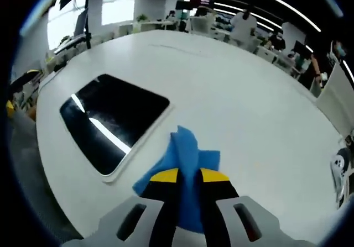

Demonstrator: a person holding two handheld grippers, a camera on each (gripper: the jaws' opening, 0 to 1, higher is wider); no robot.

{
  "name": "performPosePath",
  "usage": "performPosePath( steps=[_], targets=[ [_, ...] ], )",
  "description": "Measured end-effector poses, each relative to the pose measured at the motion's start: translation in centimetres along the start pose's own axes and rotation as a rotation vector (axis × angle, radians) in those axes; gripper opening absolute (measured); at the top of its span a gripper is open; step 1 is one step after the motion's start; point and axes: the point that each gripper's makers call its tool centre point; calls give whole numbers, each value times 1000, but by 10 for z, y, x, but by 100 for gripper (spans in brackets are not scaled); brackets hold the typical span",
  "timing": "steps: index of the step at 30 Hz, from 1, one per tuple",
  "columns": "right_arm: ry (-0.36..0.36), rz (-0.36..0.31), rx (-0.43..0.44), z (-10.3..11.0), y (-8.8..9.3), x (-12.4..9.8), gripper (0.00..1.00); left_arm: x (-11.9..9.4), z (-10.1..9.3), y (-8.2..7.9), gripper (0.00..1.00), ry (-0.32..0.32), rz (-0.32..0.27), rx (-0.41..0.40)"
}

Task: Wipe the mirror surface with the cleaning cloth until all visible marks leave the cleaned area.

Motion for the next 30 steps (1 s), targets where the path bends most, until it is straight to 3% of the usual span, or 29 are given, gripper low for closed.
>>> performPosePath(
  steps=[17, 20, 30],
  targets=[
    [-8, 10, 11, 2, 1, 2, 1, 0, -1, 2, 93, 8, 11, -6],
    [-9, 16, -22, 3, -1, 1, 1, 0, -1, 2, 94, 6, 13, -5],
    [-8, 1, -21, 1, -24, -2, 1, 0, 0, 3, 98, 0, 18, -5]
  ],
)
Point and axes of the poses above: the point that each gripper's makers call its tool centre point, and the gripper's own axes: x roughly forward along the fingers, z roughly to its left, y roughly out of its underside, and after that the axes turned 8 degrees about -z, right-handed
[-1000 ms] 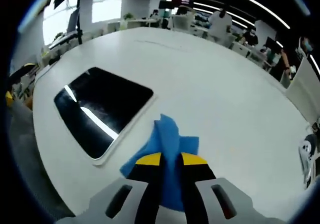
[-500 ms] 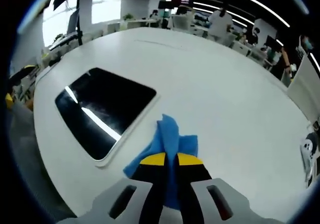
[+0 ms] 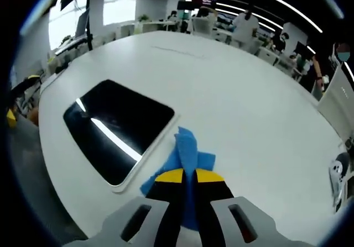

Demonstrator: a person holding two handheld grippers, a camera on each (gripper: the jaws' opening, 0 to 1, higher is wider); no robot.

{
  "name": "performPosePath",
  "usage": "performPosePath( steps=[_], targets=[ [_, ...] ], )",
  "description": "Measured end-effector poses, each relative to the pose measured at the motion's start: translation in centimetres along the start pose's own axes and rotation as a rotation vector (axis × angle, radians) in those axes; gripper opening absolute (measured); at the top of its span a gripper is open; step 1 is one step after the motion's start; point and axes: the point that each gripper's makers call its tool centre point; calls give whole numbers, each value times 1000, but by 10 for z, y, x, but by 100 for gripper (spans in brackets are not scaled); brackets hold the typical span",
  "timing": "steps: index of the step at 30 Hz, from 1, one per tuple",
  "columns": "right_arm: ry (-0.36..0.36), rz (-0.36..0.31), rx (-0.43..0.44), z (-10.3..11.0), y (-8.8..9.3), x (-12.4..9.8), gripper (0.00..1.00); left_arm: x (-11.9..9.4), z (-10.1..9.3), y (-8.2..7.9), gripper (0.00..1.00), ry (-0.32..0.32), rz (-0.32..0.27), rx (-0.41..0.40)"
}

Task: Wipe the mirror surface with the cleaning cloth until all visible marks leave the cleaned area.

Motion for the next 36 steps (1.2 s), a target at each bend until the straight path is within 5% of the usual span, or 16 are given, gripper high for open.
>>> performPosePath(
  steps=[11, 26, 36],
  targets=[
    [-4, -40, 10, 9, -34, 9, 1, 0, -3, 2, 96, 17, 13, -10],
    [-24, -26, -21, 42, -41, 34, 1, 0, -2, 4, 99, 11, 25, -10],
    [-19, -48, 71, 53, -51, 40, 1, -1, -3, 4, 99, 15, 24, -9]
  ],
)
Point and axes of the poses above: the point that each gripper's makers call its tool centre point, and the gripper's own axes: x roughly forward along the fingers, z roughly to its left, y roughly out of its underside, and after that the axes turned 8 degrees about -z, right-handed
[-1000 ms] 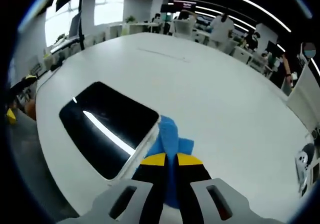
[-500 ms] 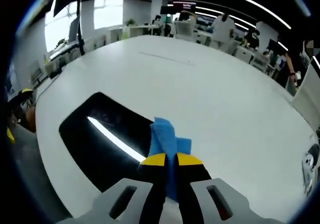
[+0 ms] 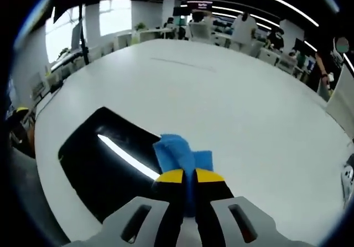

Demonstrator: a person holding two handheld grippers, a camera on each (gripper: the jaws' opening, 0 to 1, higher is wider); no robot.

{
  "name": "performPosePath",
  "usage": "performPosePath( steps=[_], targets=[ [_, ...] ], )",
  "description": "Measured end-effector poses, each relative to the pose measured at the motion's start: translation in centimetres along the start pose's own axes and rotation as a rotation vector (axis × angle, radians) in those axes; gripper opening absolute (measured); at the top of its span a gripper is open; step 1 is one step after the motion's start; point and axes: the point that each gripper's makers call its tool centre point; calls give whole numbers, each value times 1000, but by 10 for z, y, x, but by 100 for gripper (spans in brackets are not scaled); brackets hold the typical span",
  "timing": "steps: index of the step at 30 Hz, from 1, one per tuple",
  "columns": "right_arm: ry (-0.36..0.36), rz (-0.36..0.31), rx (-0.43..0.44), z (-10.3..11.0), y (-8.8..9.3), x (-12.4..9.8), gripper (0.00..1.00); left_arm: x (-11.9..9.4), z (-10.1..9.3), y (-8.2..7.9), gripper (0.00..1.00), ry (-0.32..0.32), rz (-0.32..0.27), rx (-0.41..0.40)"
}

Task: Wipe the mirror surface with the cleaning cloth until all visible marks leave the cleaned area.

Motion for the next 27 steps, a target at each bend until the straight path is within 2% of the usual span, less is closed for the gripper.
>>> performPosePath(
  steps=[3, 6, 7, 12, 18, 22, 27],
  targets=[
    [-4, -19, 9, 1, -9, -2, 0, 0, 0, 0, 99, -2, -2, 0],
    [-13, -59, 80, 3, -23, -5, 0, 0, 0, 0, 99, -1, -2, 0],
    [-23, -59, 110, 0, -22, 0, 0, 0, 0, 0, 99, -1, -2, 0],
    [-45, -45, 138, -3, -26, 11, 0, 0, 0, -1, 99, 0, -5, -1],
    [-40, 32, 58, -4, -8, 36, 0, 0, 0, 0, 99, 1, -3, -1],
    [-36, 41, -14, -2, -4, 45, 1, 0, 0, 0, 99, -1, -1, -1],
    [-25, 29, -32, -4, -8, 43, 4, 0, -1, 0, 99, 3, -3, -2]
  ],
)
Point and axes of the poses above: the point that each gripper's makers call its tool centre point, and the gripper's own axes: x roughly forward along the fingers, z roughly to its left, y roughly out of its underside, and after that the axes turned 8 degrees about -z, right-handed
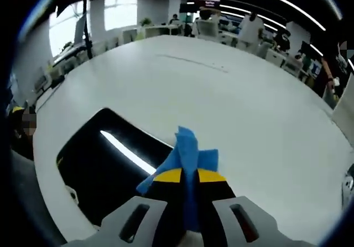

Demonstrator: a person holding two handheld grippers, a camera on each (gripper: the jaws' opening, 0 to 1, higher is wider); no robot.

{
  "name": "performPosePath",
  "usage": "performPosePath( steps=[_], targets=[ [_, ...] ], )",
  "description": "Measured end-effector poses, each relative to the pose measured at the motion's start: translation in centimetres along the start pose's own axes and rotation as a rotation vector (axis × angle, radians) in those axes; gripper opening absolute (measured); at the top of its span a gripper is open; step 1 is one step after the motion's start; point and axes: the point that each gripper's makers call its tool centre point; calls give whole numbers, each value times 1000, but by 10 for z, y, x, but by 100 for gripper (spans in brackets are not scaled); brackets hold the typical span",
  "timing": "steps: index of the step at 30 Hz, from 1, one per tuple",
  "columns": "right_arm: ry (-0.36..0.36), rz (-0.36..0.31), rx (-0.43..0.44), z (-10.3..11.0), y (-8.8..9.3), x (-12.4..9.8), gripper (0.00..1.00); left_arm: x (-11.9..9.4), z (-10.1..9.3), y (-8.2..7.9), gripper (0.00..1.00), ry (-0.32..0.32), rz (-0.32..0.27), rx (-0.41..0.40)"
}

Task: Wipe the mirror surface with the cleaning cloth until all visible marks leave the cleaned area.

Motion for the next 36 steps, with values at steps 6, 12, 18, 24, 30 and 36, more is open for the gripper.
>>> performPosePath(
  steps=[6, 12, 18, 24, 30, 36],
  targets=[
    [-13, -16, 20, 2, 3, -1, 7, 0, -1, -1, 98, 2, -1, -1],
    [-15, -20, 22, 2, 3, 3, 3, 0, -1, -1, 98, 2, -2, -2],
    [2, -15, 45, 3, 3, 2, 1, 0, -1, -1, 98, 2, -6, -2],
    [6, -7, 35, 11, 2, -1, 0, 0, -1, -2, 98, 4, -8, -3],
    [-12, -14, 41, 24, -2, 3, 1, 0, 0, -3, 98, 0, -16, -2],
    [-31, -20, 41, 40, -10, 12, 1, 0, -2, -1, 97, 11, -2, -9]
  ],
)
Point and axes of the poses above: the point that each gripper's makers call its tool centre point, and the gripper's own axes: x roughly forward along the fingers, z roughly to its left, y roughly out of its underside, and after that the axes turned 8 degrees about -z, right-handed
